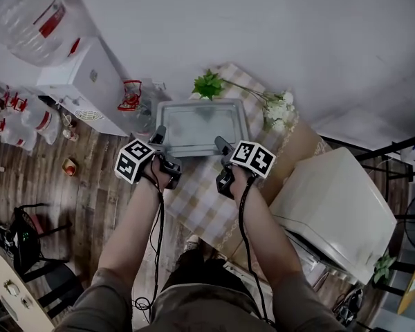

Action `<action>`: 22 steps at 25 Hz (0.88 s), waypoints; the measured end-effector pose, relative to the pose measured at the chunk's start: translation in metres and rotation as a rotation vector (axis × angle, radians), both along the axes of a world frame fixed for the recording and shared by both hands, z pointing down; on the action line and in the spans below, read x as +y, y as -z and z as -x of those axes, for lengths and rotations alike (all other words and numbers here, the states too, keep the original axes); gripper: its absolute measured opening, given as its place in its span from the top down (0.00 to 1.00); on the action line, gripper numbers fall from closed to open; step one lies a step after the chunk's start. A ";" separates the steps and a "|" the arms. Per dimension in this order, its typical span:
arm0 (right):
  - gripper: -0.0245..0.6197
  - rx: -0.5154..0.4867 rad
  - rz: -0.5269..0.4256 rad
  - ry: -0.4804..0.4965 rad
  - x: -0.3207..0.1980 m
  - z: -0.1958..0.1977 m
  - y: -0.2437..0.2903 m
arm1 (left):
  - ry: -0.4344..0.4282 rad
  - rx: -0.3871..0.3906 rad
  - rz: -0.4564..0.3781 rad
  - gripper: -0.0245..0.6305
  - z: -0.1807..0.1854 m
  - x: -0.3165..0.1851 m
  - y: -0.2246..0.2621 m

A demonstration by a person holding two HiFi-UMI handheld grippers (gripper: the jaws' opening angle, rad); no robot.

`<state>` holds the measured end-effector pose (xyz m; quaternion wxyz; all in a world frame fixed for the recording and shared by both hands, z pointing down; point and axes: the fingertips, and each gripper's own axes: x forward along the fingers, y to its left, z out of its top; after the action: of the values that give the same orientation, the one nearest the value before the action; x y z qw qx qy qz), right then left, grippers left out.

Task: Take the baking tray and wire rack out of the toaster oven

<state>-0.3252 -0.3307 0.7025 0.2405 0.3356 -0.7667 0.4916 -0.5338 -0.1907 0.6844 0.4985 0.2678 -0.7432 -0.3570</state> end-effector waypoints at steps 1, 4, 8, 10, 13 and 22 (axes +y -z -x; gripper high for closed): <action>0.24 0.020 0.000 0.013 0.002 -0.003 -0.001 | -0.001 0.002 0.002 0.41 0.000 0.002 -0.001; 0.22 0.053 0.014 0.034 0.010 -0.013 -0.003 | -0.016 -0.001 0.018 0.40 -0.003 0.008 -0.004; 0.21 0.060 0.010 0.021 0.020 -0.024 0.005 | -0.074 -0.015 0.034 0.40 -0.013 0.015 0.004; 0.21 0.054 -0.006 0.025 0.027 -0.028 0.016 | -0.097 -0.020 0.028 0.40 -0.020 0.018 0.012; 0.22 0.012 -0.009 0.023 0.043 -0.035 0.039 | -0.113 -0.023 0.004 0.40 -0.032 0.027 0.029; 0.29 -0.175 -0.011 -0.060 0.098 -0.071 0.116 | -0.188 -0.050 -0.059 0.40 -0.087 0.061 0.097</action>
<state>-0.2538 -0.2330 0.5863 0.1560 0.3154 -0.7770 0.5220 -0.4470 -0.1301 0.5878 0.5032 0.3597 -0.7162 -0.3234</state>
